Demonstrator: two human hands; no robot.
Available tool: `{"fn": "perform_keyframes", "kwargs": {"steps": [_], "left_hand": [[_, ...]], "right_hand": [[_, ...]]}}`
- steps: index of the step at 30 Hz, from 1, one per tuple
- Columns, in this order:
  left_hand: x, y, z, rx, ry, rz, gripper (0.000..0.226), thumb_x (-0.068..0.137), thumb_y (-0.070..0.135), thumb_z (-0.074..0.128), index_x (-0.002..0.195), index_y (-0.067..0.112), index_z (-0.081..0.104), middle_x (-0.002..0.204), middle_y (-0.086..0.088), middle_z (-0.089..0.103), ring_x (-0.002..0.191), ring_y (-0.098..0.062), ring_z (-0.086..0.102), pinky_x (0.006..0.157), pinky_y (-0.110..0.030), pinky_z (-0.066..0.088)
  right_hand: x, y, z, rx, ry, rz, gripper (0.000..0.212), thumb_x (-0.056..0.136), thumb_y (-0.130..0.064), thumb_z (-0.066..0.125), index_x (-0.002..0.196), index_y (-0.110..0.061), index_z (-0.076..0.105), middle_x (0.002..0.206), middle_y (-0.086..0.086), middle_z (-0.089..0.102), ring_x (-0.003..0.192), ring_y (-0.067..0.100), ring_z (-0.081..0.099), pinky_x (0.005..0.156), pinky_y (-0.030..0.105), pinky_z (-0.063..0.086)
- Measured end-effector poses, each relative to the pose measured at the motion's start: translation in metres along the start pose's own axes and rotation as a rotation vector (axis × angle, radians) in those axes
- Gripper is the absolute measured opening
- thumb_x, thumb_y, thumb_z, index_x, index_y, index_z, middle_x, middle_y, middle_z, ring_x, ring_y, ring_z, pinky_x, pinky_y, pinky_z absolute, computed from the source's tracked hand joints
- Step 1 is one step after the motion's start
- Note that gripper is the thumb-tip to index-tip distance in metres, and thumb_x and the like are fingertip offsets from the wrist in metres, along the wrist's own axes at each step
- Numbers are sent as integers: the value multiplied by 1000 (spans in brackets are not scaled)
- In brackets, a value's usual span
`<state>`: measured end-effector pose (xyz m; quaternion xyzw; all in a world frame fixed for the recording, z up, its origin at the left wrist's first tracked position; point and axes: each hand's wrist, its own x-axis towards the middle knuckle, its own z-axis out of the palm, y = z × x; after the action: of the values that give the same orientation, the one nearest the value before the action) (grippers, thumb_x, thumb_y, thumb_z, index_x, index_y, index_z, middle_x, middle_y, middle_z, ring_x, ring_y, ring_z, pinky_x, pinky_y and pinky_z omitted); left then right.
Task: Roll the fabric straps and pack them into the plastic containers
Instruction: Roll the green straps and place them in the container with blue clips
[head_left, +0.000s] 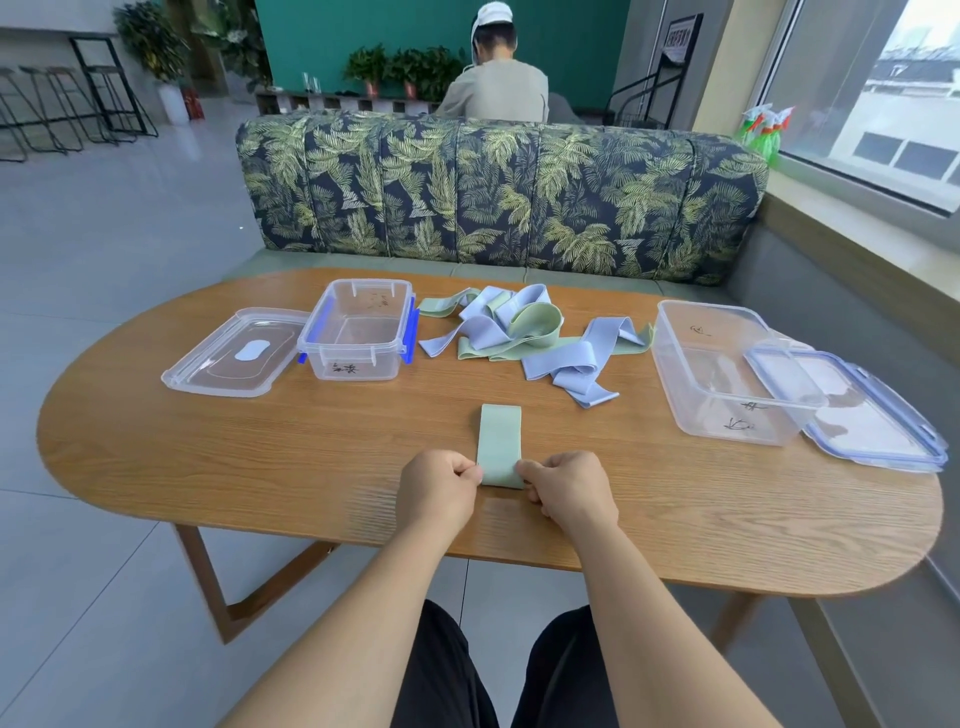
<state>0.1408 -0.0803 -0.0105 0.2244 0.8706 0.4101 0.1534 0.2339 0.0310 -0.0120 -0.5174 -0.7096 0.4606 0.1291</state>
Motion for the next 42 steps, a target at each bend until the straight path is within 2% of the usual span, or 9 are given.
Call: {"fn": "perform_keyframes", "kwargs": {"steps": [7,12,17,19,23,26,32,35,42], "left_hand": [[9,5,-1,76,-53,-40,23,82,38,65,69,20,69,66,5,69,71,-17,66,70,-32,55],[18,8,-1,100,-61,-84,23,81,43,71,69,24,65,73,6,69,72,-15,65,72,-29,53],[28,14,-3,153,-90,-111,29,78,49,71,69,22,64,63,5,64,61,-17,61,63,-26,47],[29,15,-2,153,-74,-110,30,77,51,71,70,22,65,64,5,65,64,-18,62,62,-25,45],[21,8,8,1,22,-16,17,81,37,72,90,23,73,88,7,72,82,-13,66,76,-28,52],[15,1,11,-98,58,70,22,85,22,71,106,15,72,94,5,71,84,-8,63,78,-22,47],[23,2,9,-78,6,86,27,87,19,69,112,12,71,108,-1,71,96,-13,65,89,-26,50],[24,2,7,-80,-19,93,26,87,16,69,112,9,71,109,-3,71,95,-12,65,87,-22,48],[-6,-4,4,-65,-60,97,26,87,16,69,113,10,70,108,-2,71,85,-6,60,77,-12,40]], "right_hand": [[9,-5,2,-39,10,3,32,78,-42,67,58,-18,61,78,4,74,66,22,61,75,35,54],[8,-1,3,15,21,-19,38,76,-50,64,71,-13,68,78,5,74,70,24,65,78,40,54],[1,5,6,-69,81,-70,29,80,-52,64,75,-23,65,76,-7,68,79,17,63,66,30,44],[4,2,7,-78,79,-58,29,82,-52,63,74,-24,65,78,-7,68,81,17,63,67,29,43],[12,-4,6,-95,68,-32,32,82,-52,63,69,-22,62,80,-6,69,79,19,63,65,29,42],[17,-6,7,-116,79,-31,36,81,-54,64,64,-23,58,81,-4,70,79,20,64,64,28,41],[21,-10,7,-117,87,-22,40,82,-54,63,65,-17,63,79,-1,71,78,22,65,62,28,40],[17,-8,6,-107,82,-20,43,83,-52,63,75,-11,69,78,1,72,75,22,64,58,26,37],[-8,13,4,-85,93,-58,47,84,-49,63,76,-3,67,77,8,72,68,25,60,58,28,39]]}}
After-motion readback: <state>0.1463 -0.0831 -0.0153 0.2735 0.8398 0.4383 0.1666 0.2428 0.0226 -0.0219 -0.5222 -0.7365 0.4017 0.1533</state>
